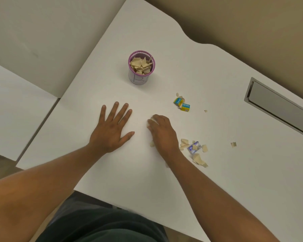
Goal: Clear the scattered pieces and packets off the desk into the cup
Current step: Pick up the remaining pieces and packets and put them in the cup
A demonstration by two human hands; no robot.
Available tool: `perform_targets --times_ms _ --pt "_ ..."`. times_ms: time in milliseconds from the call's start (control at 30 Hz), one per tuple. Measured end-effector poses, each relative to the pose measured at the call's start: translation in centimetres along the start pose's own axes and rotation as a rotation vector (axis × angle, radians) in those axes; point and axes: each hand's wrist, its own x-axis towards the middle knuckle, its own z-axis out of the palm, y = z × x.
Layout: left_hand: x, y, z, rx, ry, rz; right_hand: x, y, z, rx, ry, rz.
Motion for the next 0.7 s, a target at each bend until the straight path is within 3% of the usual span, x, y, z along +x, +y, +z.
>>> perform_targets --times_ms 100,233,400,467,567,700 --pt "0.0 0.0 0.2 -0.008 0.021 0.0 -0.5 1.3 -1.0 0.153 -0.062 0.124" --pt "-0.1 0.0 0.3 -0.013 0.014 0.0 -1.1 2.0 -2.6 -0.01 -0.135 -0.095" --pt "0.0 -0.2 0.4 -0.017 0.032 0.004 -1.1 2.3 -2.4 -0.168 -0.203 -0.23" --pt "-0.1 -0.2 0.6 -0.01 0.037 0.008 -1.5 2.2 -1.7 -0.236 -0.262 -0.214" --pt "-0.1 -0.2 0.7 0.002 0.04 0.01 -2.8 1.9 -1.0 -0.287 -0.215 -0.225" --pt "-0.1 0.0 0.5 0.012 0.037 0.002 -4.1 1.7 -0.8 -0.077 -0.197 -0.085"
